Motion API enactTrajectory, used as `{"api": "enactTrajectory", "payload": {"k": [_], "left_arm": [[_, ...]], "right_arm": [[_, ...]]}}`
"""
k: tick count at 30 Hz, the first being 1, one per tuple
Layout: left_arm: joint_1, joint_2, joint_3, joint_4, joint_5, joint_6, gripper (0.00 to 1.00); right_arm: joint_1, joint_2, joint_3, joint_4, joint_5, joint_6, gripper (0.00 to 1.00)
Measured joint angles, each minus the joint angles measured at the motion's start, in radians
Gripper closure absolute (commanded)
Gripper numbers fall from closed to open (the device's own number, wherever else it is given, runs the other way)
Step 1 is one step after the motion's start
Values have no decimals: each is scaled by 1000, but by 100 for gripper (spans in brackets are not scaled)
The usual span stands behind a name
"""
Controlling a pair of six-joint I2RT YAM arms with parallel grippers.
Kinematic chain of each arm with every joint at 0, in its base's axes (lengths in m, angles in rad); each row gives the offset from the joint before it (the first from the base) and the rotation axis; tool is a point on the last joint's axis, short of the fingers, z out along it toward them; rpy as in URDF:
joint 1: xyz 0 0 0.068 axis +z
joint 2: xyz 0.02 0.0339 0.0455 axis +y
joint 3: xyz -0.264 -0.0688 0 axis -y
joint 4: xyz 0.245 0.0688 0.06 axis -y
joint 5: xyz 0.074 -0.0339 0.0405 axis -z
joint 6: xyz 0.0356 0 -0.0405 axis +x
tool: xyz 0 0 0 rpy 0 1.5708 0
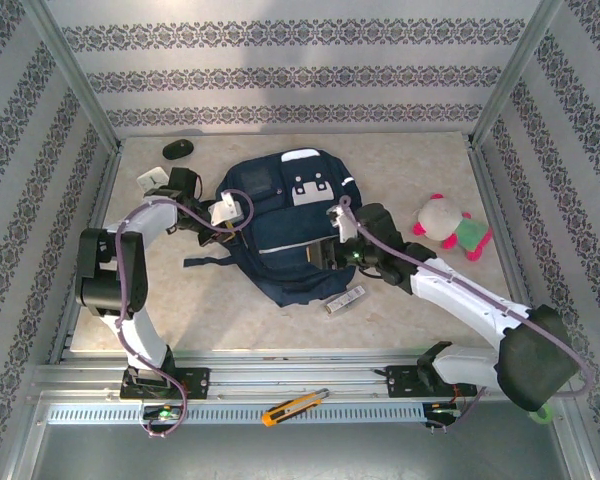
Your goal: Pack books, pencil case, and school supplies into a backpack
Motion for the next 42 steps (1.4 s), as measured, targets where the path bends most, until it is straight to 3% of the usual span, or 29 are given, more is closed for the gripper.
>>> {"api": "enactTrajectory", "payload": {"k": [3,8,12,14,17,20,30,31,34,35,39,42], "left_arm": [[0,-27,-66,77,10,-94,98],[-2,-61,-135,154,-4,-191,75],[-3,-49,-122,143,-39,-198,73],[-3,-22,-87,125,-46,-194,76],[-3,15,-42,106,-45,-187,90],[-9,16,-37,97,-42,-178,99],[-41,-103,-149,100,-57,-177,100],[-46,-123,-162,103,-60,-180,96],[-53,-167,-193,121,-80,-196,59],[-52,-173,-198,128,-88,-205,52],[-9,-147,-165,126,-65,-218,36],[23,-54,-29,47,-46,-173,29]], "right_arm": [[69,20,19,13,19,-159,49],[157,89,37,22,46,-356,48],[161,142,38,27,50,-408,48],[161,146,38,34,51,-419,48],[161,146,38,51,51,-425,48],[160,145,38,56,60,-420,48],[160,76,-3,82,81,-185,46],[160,72,-8,92,81,-153,45],[160,69,-22,113,81,-76,44],[160,68,-27,116,81,-58,43],[131,51,-52,119,73,25,44],[52,21,-76,116,56,138,49]]}}
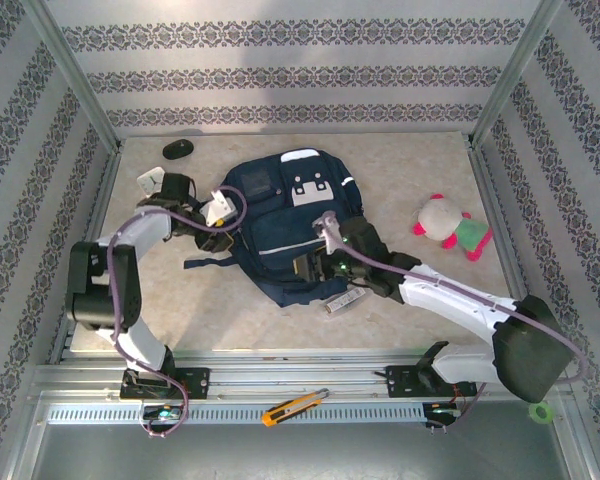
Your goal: Pack books, pencil case, and school supplies into a backpack
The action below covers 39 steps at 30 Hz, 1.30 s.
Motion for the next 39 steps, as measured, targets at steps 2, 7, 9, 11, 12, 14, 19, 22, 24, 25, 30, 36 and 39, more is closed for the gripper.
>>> {"api": "enactTrajectory", "payload": {"k": [2,7,9,11,12,14,19,22,24,25,30,36,39], "left_arm": [[6,77,108,-63,9,51,28],[3,220,287,-235,35,187,28],[0,275,350,-304,35,218,29],[-5,322,401,-353,35,243,29],[-8,338,414,-370,34,252,29],[-17,357,425,-402,32,267,29],[-45,368,438,-442,20,290,41],[-56,365,428,-456,29,294,45],[-58,352,405,-457,40,294,46],[-58,343,392,-457,45,294,48],[-59,288,329,-460,71,286,50],[-84,243,301,-459,88,271,47],[-102,241,279,-456,81,263,46]], "right_arm": [[-68,-23,-30,6,-18,82,50],[-130,-39,-105,4,-48,195,51],[-130,-30,-113,2,-61,219,51],[-133,-17,-121,8,-67,239,51],[-133,-9,-124,11,-68,251,51],[-133,3,-128,12,-71,261,51],[-133,14,-134,30,-71,278,51],[-135,14,-134,38,-71,281,52],[-135,14,-134,42,-71,281,52],[-135,14,-134,43,-71,281,52],[-135,36,-134,55,-71,285,53],[-135,77,-134,87,-72,306,53],[-135,81,-134,99,-74,311,53]]}}
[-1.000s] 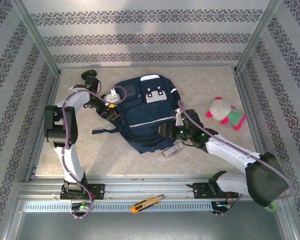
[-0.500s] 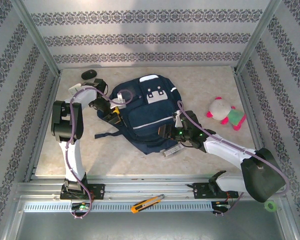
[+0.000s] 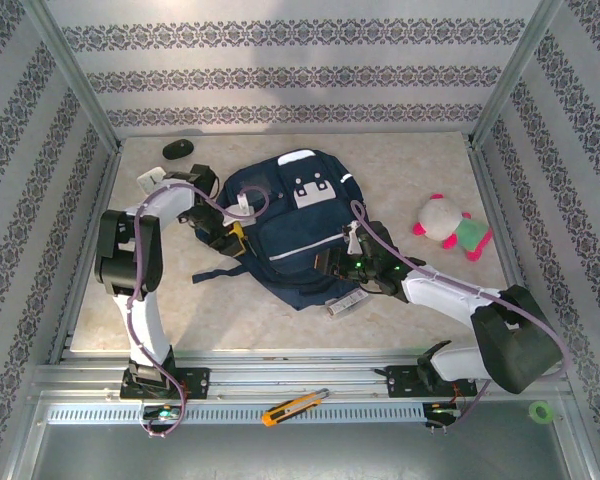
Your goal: Pack books, pencil case, and school supplies into a backpack
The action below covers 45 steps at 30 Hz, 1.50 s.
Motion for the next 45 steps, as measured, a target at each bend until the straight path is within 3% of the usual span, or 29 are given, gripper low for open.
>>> {"api": "enactTrajectory", "payload": {"k": [3,10,24,28,34,40,45], "left_arm": [[-9,0,-20,9,-26,-8,46],[-16,0,-21,25,-37,-31,57],[-16,-91,-114,151,-56,-123,100],[-36,-141,-182,208,-96,-147,100],[-84,-206,-263,291,-166,-222,100],[-137,-278,-333,359,-256,-326,100],[-173,-311,-369,365,-262,-394,100]], "right_arm": [[0,2,0,8,0,3,53],[0,11,-5,25,-1,12,54],[0,19,-11,49,-1,29,55],[0,22,-12,60,-1,38,55],[-1,-77,-25,19,17,79,43],[-22,-318,-86,-78,109,172,47],[-10,-283,-137,-110,145,246,50]]}}
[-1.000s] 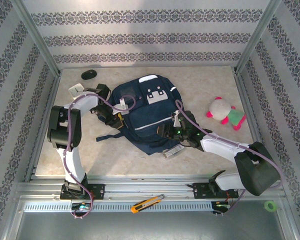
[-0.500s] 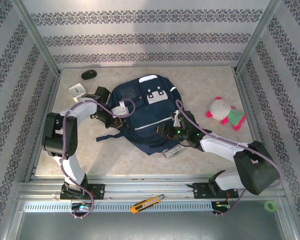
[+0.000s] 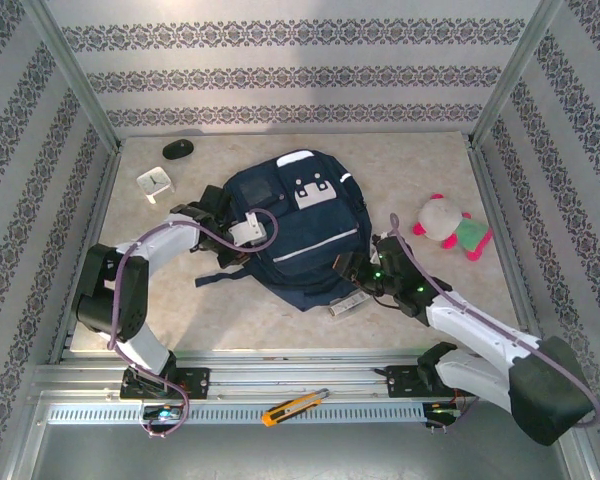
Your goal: Pack books, pencil case, and school supplies into a backpack
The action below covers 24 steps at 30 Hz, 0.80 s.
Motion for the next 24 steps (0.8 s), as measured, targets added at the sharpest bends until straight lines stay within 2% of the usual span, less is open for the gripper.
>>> {"api": "enactTrajectory", "payload": {"k": [9,18,24], "left_arm": [[-67,-3,-8,0,-19,-116,100],[-164,-9,-8,-13,-75,-218,100],[-240,-37,-34,-11,-50,-302,100]], "right_arm": [[32,246,24,155,2,49,58],[50,403,116,269,37,60,63],[34,471,193,280,62,33,64]]}}
